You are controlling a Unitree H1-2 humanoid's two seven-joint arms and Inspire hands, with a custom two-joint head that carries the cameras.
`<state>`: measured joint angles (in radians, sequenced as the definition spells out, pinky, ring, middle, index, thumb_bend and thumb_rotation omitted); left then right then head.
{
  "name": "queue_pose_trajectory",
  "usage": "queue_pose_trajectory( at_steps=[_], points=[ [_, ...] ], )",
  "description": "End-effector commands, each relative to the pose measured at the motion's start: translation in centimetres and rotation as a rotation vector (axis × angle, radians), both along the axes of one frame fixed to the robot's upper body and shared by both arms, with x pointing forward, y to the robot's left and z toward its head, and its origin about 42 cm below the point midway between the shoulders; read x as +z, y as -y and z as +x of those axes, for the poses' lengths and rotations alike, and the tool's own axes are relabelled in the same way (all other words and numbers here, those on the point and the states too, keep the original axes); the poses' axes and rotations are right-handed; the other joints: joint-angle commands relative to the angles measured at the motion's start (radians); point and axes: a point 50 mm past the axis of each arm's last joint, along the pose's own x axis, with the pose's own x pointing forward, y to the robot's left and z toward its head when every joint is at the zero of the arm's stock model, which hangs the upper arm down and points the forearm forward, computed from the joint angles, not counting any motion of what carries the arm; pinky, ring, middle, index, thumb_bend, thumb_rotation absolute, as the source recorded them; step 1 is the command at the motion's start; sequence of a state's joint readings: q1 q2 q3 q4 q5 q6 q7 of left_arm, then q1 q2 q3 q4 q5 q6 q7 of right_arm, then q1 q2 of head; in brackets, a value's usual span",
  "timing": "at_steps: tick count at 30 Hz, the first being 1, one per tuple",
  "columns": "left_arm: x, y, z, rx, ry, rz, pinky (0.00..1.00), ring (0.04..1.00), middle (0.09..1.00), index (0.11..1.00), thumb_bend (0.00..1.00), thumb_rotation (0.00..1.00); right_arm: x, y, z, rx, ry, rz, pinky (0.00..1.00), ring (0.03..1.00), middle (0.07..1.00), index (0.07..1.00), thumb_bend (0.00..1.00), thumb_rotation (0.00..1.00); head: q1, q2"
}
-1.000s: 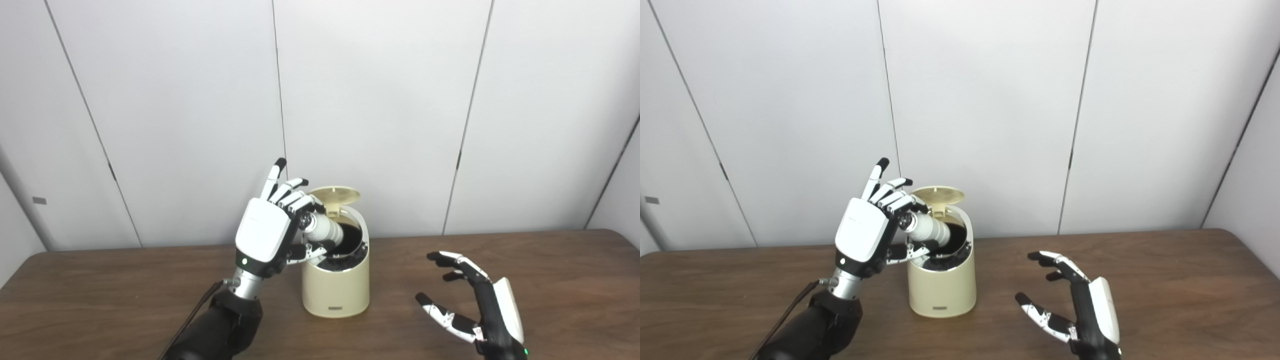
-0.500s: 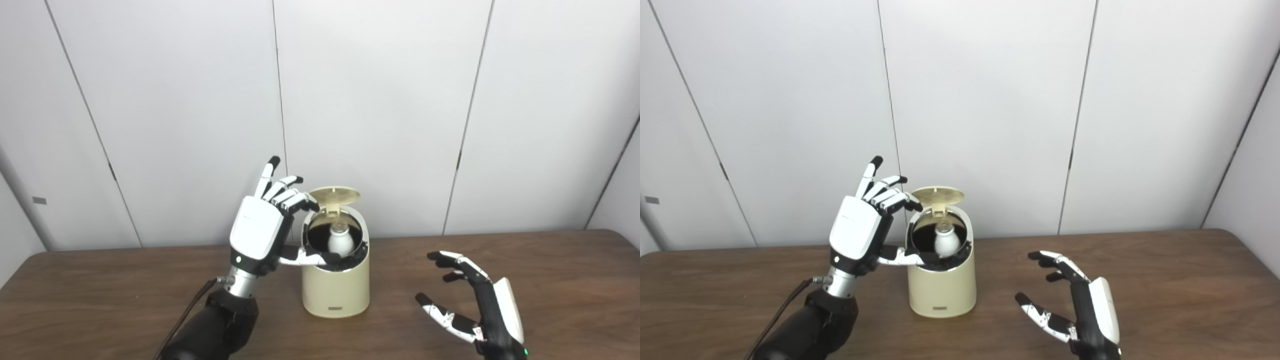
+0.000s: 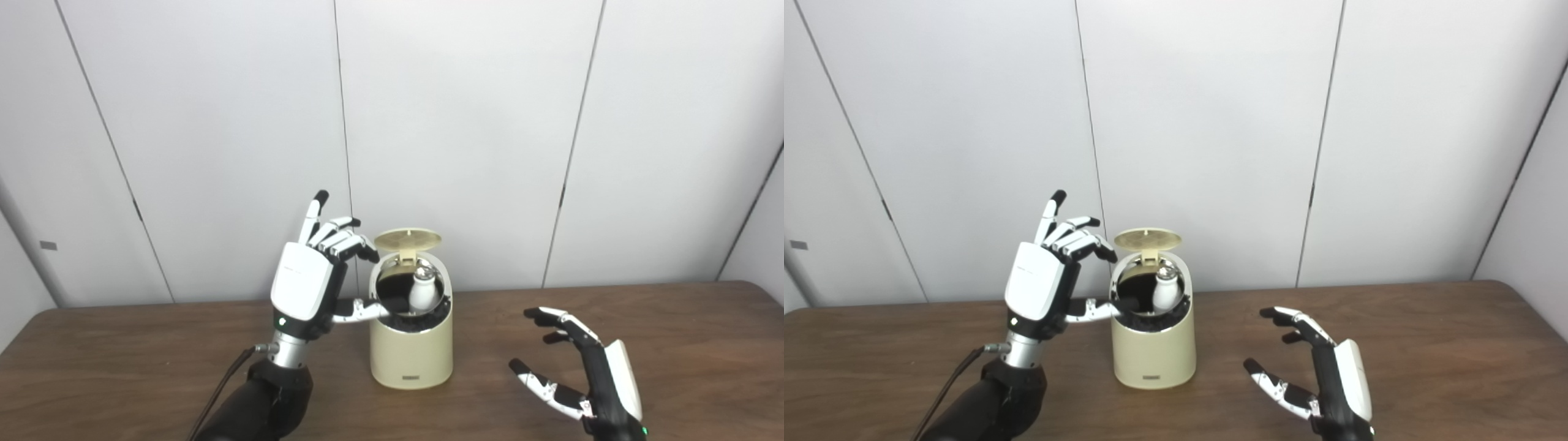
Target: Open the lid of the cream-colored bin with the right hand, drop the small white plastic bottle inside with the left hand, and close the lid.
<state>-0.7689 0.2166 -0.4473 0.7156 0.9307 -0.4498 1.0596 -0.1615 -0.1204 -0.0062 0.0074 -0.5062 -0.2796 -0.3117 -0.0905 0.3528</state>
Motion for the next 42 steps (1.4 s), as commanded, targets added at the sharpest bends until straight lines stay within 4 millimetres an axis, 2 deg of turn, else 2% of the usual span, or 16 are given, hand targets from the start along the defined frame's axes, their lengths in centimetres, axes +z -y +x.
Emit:
queue_pose_trajectory(
  at_steps=[1,7,13,15,17,19,24,27,30,31,32,33,34,36,39,42],
  points=[
    [2.3,-0.3,0.1,-0.026,0.076,-0.048,1.00,0.702,0.467,0.494,0.53,0.03,1.7,-0.1,0.4,0.019,0.089,-0.007,0.59,0.712,0.727,0.682,0.31,0.05,0.000,-0.001],
    [2.2,-1.2,-1.6,-0.066,0.042,-0.099,1.00,0.719,0.468,0.509,0.52,0.00,1.6,0.1,0.5,0.022,0.084,0.006,0.59,0.716,0.728,0.679,0.32,0.08,0.002,0.000],
    [2.3,-3.8,-3.9,-0.178,-0.137,-0.253,1.00,0.734,0.473,0.503,0.52,0.00,1.7,0.3,0.5,0.025,0.093,0.009,0.59,0.714,0.727,0.674,0.32,0.08,0.004,0.005],
    [2.4,-4.5,-4.7,-0.201,-0.154,-0.277,0.95,0.707,0.476,0.500,0.52,0.00,1.7,0.4,0.6,0.023,0.099,0.006,0.59,0.713,0.729,0.674,0.31,0.10,0.005,0.006],
    [2.5,-5.1,-5.6,-0.223,-0.166,-0.325,0.68,0.636,0.490,0.478,0.52,0.00,1.7,0.5,0.7,0.023,0.107,0.008,0.59,0.712,0.729,0.674,0.31,0.13,0.007,0.004],
    [2.5,-5.6,-6.3,-0.231,-0.166,-0.366,0.55,0.594,0.499,0.466,0.52,0.00,1.7,0.5,0.8,0.024,0.111,0.009,0.59,0.710,0.729,0.676,0.31,0.13,0.009,0.002],
    [2.0,-7.2,-7.8,-0.212,-0.161,-0.397,0.49,0.570,0.497,0.479,0.52,0.00,2.0,0.8,1.0,0.053,0.121,-0.024,0.59,0.719,0.741,0.690,0.30,0.18,0.010,0.001],
    [1.3,-8.0,-8.5,-0.209,-0.205,-0.367,0.51,0.602,0.510,0.473,0.51,0.00,2.8,0.6,1.0,0.137,0.119,-0.040,0.64,0.768,0.784,0.731,0.28,0.37,0.012,0.004],
    [0.2,-8.3,-9.1,-0.268,-0.332,-0.358,0.61,0.690,0.664,0.496,0.48,0.08,3.5,0.6,1.2,0.222,0.112,-0.043,0.73,0.839,0.841,0.771,0.24,0.63,0.018,0.004],
    [-0.1,-8.4,-9.3,-0.292,-0.376,-0.358,0.66,0.738,0.714,0.617,0.39,0.42,3.5,0.8,1.5,0.250,0.112,-0.048,0.78,0.870,0.869,0.810,0.26,0.73,0.018,0.004],
    [-0.4,-8.5,-9.5,-0.310,-0.407,-0.361,0.70,0.779,0.760,0.699,0.36,0.64,3.5,1.0,1.8,0.267,0.114,-0.052,0.83,0.901,0.901,0.857,0.28,0.81,0.018,0.004],
    [-0.6,-8.5,-9.5,-0.325,-0.436,-0.366,0.74,0.814,0.801,0.761,0.34,0.79,3.6,1.2,2.1,0.282,0.119,-0.056,0.86,0.924,0.928,0.897,0.31,0.88,0.018,0.003],
    [-0.8,-8.5,-9.6,-0.338,-0.459,-0.371,0.78,0.844,0.835,0.804,0.33,0.86,3.8,1.3,2.4,0.291,0.125,-0.057,0.89,0.943,0.947,0.923,0.36,0.92,0.018,0.002],
    [-1.1,-8.6,-9.6,-0.371,-0.505,-0.394,0.85,0.899,0.895,0.875,0.33,0.93,4.6,1.2,3.0,0.297,0.148,-0.081,0.92,0.976,0.983,0.968,0.52,0.98,0.016,-0.001],
    [-1.6,-8.7,-9.6,-0.430,-0.561,-0.468,0.90,0.938,0.949,0.936,0.41,0.95,7.3,0.3,3.5,0.277,0.174,-0.191,0.92,0.998,0.999,0.997,0.70,1.00,0.006,-0.003],
    [-2.3,-8.7,-9.5,-0.479,-0.600,-0.549,0.91,0.947,0.967,0.956,0.50,0.94,10.8,-0.8,4.0,0.253,0.181,-0.324,0.94,1.000,1.000,1.000,0.76,1.00,0.004,-0.003]
  ],
)
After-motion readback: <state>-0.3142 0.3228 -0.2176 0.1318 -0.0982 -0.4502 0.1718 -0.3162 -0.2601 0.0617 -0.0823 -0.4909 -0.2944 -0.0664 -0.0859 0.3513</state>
